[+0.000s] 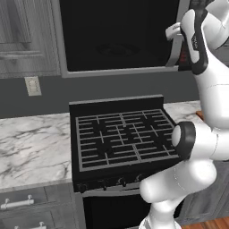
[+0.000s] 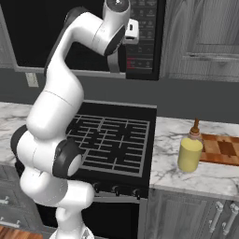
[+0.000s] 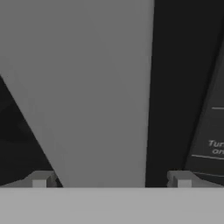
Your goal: Retrieve the reheated potato from the microwave, then place the potato, cheese, and condiment on the cutting board.
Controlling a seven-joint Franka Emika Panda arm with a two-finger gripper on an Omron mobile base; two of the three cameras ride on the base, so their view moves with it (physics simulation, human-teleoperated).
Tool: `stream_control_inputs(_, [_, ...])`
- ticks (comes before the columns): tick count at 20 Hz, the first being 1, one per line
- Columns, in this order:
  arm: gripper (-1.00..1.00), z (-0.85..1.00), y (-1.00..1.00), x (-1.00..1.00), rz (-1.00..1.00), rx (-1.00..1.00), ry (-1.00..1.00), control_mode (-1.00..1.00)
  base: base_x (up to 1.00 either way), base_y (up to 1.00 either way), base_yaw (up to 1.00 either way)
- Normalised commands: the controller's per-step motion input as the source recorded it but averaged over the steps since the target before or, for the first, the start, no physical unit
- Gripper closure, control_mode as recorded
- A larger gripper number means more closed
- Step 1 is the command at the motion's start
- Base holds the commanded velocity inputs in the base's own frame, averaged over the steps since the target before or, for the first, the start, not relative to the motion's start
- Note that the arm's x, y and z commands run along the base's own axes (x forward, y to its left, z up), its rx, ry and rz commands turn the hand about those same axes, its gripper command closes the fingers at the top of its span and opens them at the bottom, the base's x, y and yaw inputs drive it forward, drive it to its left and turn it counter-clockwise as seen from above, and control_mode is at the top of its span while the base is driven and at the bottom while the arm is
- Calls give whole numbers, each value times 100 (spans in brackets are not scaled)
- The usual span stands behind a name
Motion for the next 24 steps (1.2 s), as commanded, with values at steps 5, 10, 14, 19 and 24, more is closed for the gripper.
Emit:
stream_control_inputs(5, [-100,-12,8,34,-4,0,-1,-100,0,0,0])
stream_control_inputs(10, [100,-17,26,26,-15,0,-11,-100,0,0,0])
stream_control_inputs(14, [100,-10,27,20,-16,0,-13,-100,0,0,0])
stream_control_inputs(19, [100,-2,31,11,-9,0,-20,-100,0,0,0])
stream_control_inputs(24, [100,12,20,-24,-1,0,-24,-100,0,0,0])
